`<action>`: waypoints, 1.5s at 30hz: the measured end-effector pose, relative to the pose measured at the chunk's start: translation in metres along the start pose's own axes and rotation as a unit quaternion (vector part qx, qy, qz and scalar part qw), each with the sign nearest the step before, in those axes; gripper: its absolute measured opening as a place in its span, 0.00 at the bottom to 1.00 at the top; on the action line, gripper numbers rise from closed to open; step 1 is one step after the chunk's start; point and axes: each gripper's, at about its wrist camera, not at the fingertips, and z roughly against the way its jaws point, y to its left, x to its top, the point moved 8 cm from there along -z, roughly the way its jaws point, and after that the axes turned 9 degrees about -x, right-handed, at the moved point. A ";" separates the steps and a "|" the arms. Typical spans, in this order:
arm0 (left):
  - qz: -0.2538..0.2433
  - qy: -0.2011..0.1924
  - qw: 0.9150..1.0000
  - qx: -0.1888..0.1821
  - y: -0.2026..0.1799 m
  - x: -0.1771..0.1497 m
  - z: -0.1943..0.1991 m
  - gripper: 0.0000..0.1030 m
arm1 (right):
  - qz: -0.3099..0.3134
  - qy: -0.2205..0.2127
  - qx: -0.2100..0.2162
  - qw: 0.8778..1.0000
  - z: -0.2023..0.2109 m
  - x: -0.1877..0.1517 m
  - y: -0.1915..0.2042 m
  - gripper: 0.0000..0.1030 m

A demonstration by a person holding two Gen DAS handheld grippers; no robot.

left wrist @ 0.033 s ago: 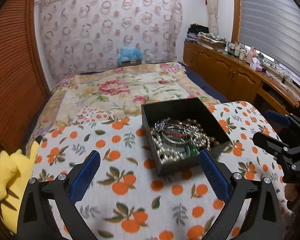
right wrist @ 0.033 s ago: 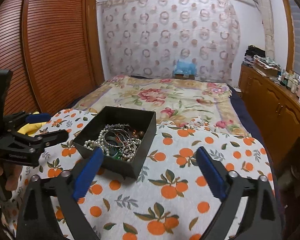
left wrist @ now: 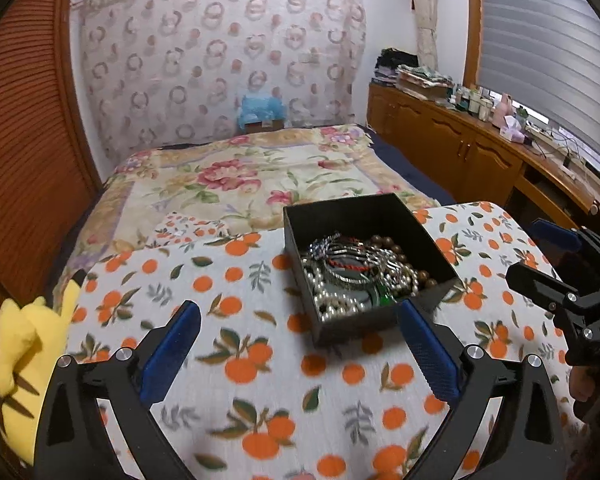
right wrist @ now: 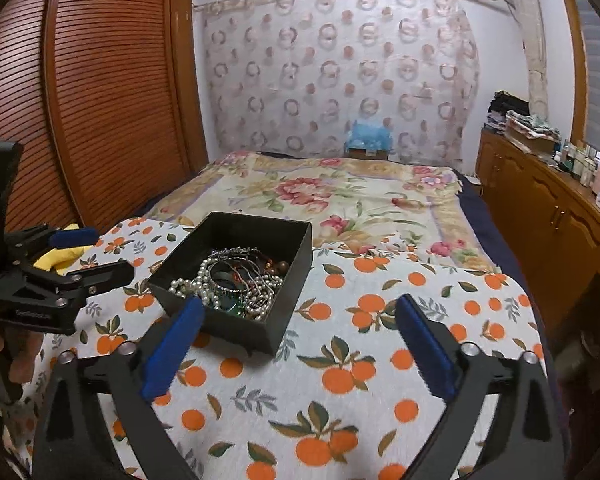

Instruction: Organize jewelry

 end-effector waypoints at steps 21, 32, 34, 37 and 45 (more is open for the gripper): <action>0.022 -0.062 0.997 0.030 -0.019 -0.031 0.094 0.92 | -0.035 -0.055 -0.009 0.998 0.080 -0.007 0.008 0.98; 0.031 -0.080 0.996 0.032 -0.019 -0.034 0.107 0.92 | -0.046 -0.053 -0.007 0.998 0.088 -0.017 0.007 0.98; 0.032 -0.082 0.996 0.033 -0.019 -0.034 0.109 0.92 | -0.047 -0.052 -0.008 0.998 0.088 -0.018 0.007 0.98; 0.033 -0.082 0.996 0.031 -0.020 -0.034 0.110 0.92 | -0.046 -0.052 -0.007 0.998 0.088 -0.018 0.008 0.98; 0.033 -0.082 0.996 0.030 -0.019 -0.034 0.110 0.92 | -0.047 -0.052 -0.007 0.998 0.088 -0.018 0.008 0.98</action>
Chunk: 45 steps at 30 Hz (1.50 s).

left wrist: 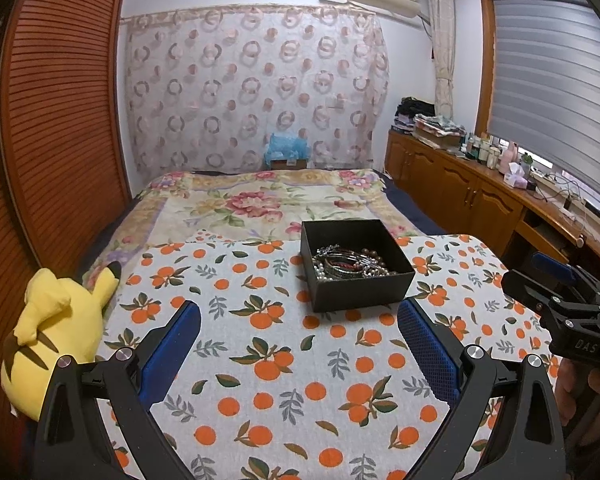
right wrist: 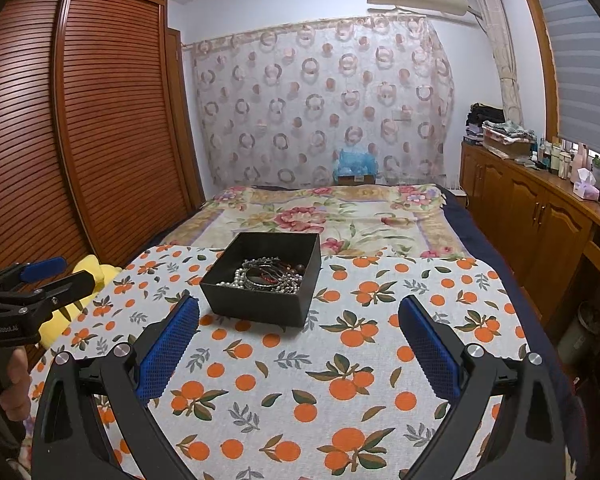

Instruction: Organize jewelry

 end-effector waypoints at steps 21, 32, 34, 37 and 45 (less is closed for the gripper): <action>-0.005 -0.002 1.000 0.004 -0.002 -0.003 0.003 0.92 | 0.000 0.000 0.000 1.000 -0.001 -0.001 0.001 0.98; -0.005 -0.002 1.000 0.004 -0.002 -0.003 0.003 0.92 | 0.000 0.000 0.000 1.000 0.000 -0.001 0.000 0.98; -0.005 -0.002 1.000 0.003 -0.003 -0.004 0.003 0.92 | -0.001 0.000 0.000 1.000 0.000 -0.001 0.000 0.98; -0.005 -0.003 1.000 0.004 -0.002 -0.003 0.003 0.92 | 0.000 0.000 0.000 1.000 0.000 -0.001 0.000 0.98; -0.005 -0.002 1.000 0.004 -0.002 -0.004 0.003 0.92 | -0.001 0.000 0.000 1.000 0.000 -0.001 0.000 0.98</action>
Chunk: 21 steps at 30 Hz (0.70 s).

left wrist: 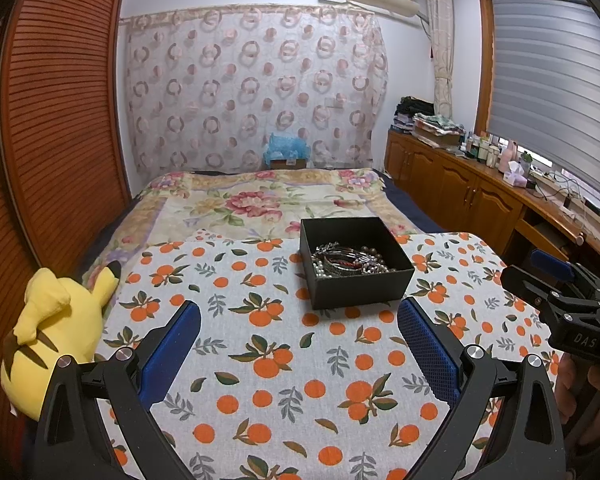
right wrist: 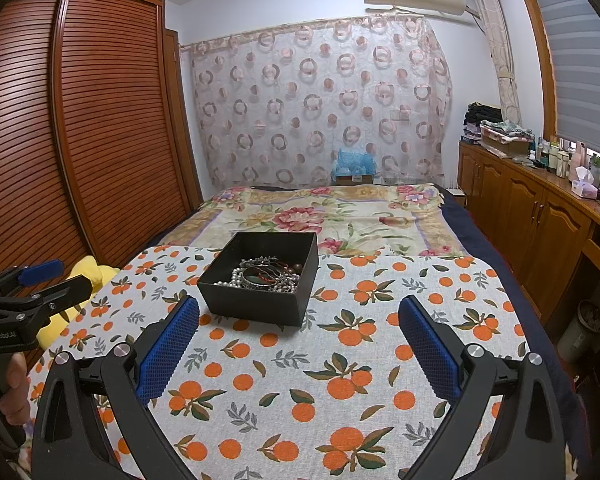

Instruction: Organize jewelry

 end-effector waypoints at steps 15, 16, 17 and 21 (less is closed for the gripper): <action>-0.002 -0.004 1.000 0.004 -0.004 0.000 0.001 0.92 | 0.001 -0.001 0.000 1.000 0.000 0.000 0.000 0.98; -0.002 -0.004 1.000 0.003 -0.002 0.000 0.001 0.92 | 0.000 0.000 0.000 1.000 0.000 0.000 0.000 0.98; -0.001 -0.004 1.000 0.003 -0.002 0.000 0.001 0.92 | 0.000 0.000 0.000 1.000 0.000 0.000 0.000 0.98; -0.001 -0.004 1.000 0.003 -0.002 0.000 0.001 0.92 | 0.001 0.000 0.000 1.000 0.000 0.000 0.000 0.98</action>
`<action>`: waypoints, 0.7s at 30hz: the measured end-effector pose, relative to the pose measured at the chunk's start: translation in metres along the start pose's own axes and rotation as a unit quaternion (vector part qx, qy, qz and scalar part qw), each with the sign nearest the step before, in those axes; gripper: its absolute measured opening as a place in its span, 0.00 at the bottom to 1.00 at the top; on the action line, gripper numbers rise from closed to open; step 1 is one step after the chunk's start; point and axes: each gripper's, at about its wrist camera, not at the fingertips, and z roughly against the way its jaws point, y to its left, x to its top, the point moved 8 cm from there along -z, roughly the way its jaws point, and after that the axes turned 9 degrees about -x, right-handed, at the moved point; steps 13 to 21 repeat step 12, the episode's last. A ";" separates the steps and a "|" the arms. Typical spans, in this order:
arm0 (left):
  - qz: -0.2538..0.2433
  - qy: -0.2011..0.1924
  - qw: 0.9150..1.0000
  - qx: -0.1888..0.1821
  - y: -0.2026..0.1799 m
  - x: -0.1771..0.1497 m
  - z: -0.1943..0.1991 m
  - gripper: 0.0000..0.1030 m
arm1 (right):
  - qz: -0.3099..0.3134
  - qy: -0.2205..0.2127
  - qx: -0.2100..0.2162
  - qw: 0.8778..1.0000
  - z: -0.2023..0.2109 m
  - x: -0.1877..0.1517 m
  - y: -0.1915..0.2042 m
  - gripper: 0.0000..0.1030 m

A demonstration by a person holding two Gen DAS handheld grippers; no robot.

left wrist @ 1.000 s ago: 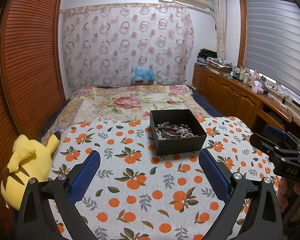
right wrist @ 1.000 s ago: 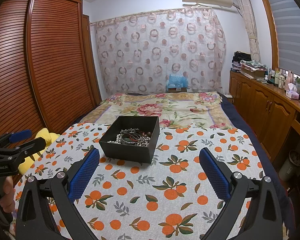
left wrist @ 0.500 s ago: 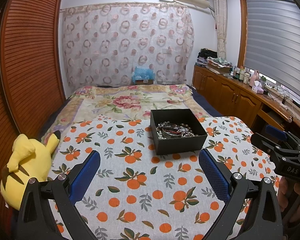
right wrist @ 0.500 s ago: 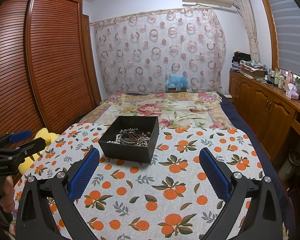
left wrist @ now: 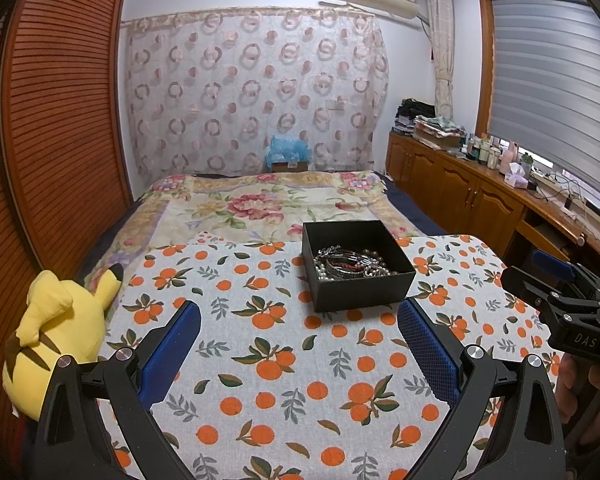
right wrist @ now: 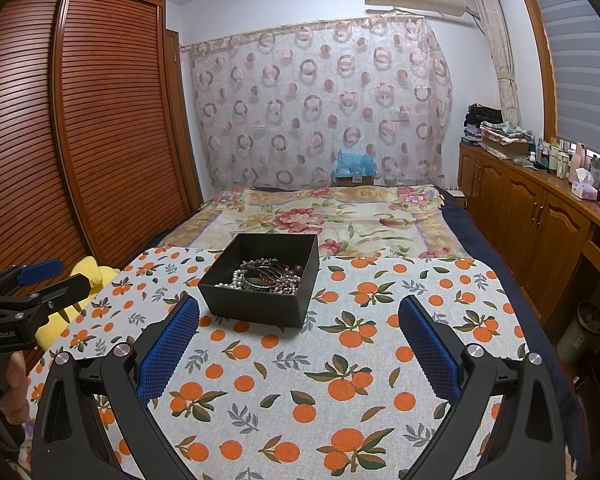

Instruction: Organize jewelry

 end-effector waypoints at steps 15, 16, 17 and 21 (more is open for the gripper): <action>0.000 0.000 1.000 0.000 0.000 0.000 0.000 0.92 | 0.000 0.000 0.000 1.000 0.000 0.000 0.000 0.98; 0.000 0.000 1.000 0.000 0.000 0.000 0.000 0.92 | 0.000 0.000 0.000 1.000 0.000 0.000 0.000 0.98; 0.000 0.000 1.000 0.000 0.000 0.000 0.000 0.92 | 0.000 0.000 0.000 1.000 0.000 0.000 0.000 0.98; 0.000 0.000 1.000 0.000 0.000 0.000 0.000 0.92 | 0.000 0.000 0.000 1.000 0.000 0.000 0.000 0.98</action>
